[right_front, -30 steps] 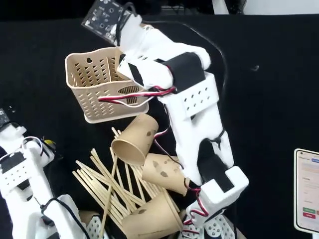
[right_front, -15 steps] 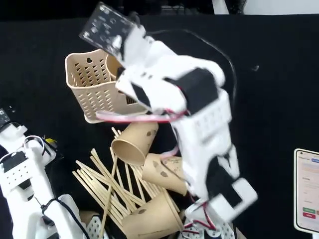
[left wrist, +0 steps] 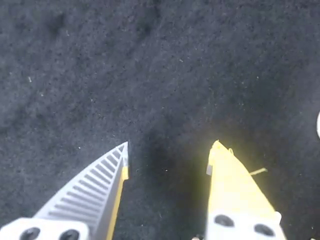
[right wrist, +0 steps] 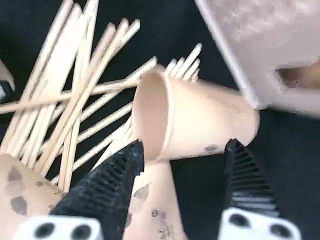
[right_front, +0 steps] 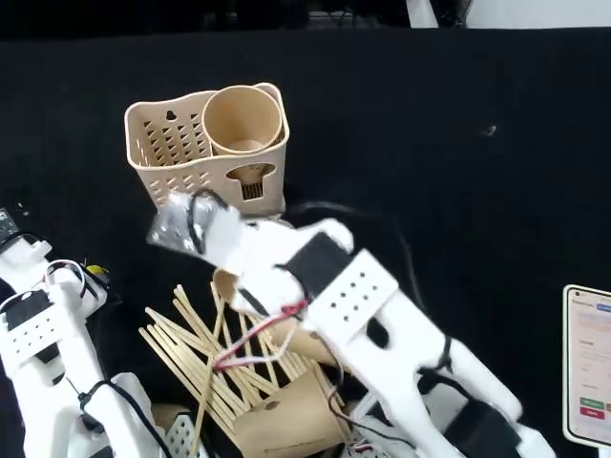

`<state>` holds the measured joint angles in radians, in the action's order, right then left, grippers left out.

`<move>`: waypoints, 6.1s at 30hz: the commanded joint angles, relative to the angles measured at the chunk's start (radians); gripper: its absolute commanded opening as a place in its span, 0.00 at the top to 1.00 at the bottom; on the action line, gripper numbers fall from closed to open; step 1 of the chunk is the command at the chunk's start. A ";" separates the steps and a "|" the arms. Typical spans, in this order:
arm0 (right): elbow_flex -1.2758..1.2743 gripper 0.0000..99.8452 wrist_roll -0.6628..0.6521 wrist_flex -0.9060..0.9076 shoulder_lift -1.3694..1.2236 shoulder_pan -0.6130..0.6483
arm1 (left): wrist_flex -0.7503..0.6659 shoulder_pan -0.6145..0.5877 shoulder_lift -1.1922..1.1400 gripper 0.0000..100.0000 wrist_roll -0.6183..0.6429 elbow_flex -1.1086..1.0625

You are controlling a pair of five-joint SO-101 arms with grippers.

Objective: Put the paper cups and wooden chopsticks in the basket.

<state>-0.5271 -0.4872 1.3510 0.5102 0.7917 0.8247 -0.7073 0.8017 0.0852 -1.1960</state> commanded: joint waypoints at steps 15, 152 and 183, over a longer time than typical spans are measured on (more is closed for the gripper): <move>-0.237 0.97 0.005 -0.281 0.094 -0.255 | -0.012 0.005 0.015 0.74 0.006 0.004; 0.107 0.99 -0.221 0.147 0.545 -0.462 | -0.040 0.012 0.021 0.74 0.006 -0.012; 1.583 0.93 0.293 0.226 -0.736 -0.377 | -0.046 0.012 0.021 0.74 0.006 -0.025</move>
<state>0.9843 -0.2002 1.5459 -0.2156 0.4312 0.7940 -0.7073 0.8017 0.0852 -1.2329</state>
